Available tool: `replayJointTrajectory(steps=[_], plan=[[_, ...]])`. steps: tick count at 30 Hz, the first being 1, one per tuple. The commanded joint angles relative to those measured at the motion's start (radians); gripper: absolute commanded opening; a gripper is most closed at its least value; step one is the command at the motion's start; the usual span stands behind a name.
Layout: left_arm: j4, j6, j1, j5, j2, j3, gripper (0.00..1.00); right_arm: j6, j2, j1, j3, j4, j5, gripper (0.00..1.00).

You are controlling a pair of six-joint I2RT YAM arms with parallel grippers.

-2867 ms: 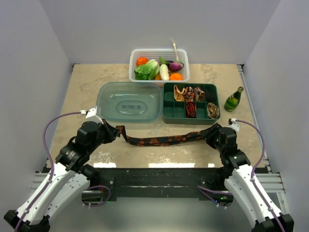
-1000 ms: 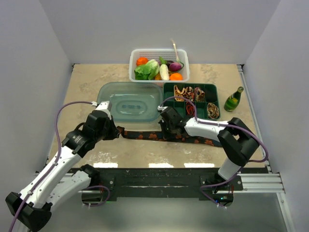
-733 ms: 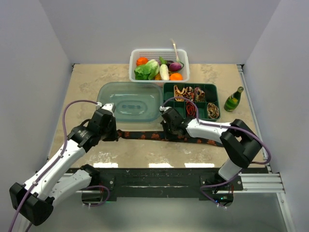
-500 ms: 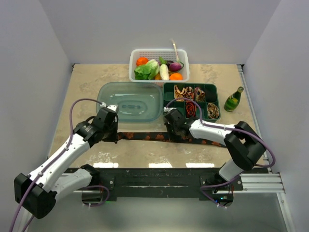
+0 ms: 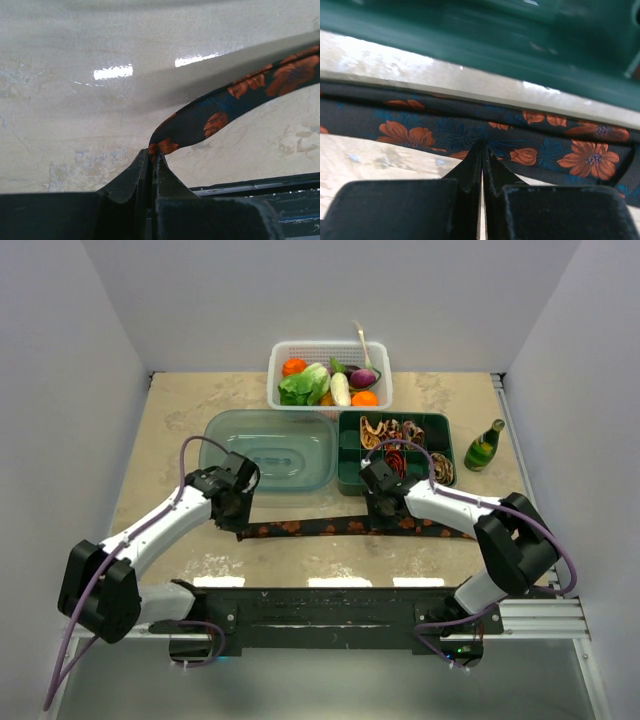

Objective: Roll the ties
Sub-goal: Roll the tie at the center of the board.

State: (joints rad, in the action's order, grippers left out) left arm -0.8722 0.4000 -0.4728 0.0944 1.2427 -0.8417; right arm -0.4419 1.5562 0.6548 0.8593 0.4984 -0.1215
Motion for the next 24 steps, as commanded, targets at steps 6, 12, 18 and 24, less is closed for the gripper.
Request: replayJointTrajectory(steps=[6, 12, 18, 24], plan=[[-0.016, -0.044, 0.019, 0.076, 0.132, -0.089, 0.21, 0.088, -0.007, -0.001, 0.073, 0.094, 0.014, 0.00], [-0.043, -0.023, 0.019, 0.166, 0.193, -0.121, 0.53, 0.104, -0.028, -0.001, 0.093, 0.104, 0.033, 0.02], [-0.086, -0.001, 0.019, 0.287, 0.208, -0.215, 0.59, 0.123, -0.027, -0.001, 0.141, 0.097, 0.060, 0.17], [-0.018, -0.023, 0.016, 0.245, 0.143, -0.261, 0.58, 0.153, -0.010, 0.003, 0.176, 0.062, 0.114, 0.17]])
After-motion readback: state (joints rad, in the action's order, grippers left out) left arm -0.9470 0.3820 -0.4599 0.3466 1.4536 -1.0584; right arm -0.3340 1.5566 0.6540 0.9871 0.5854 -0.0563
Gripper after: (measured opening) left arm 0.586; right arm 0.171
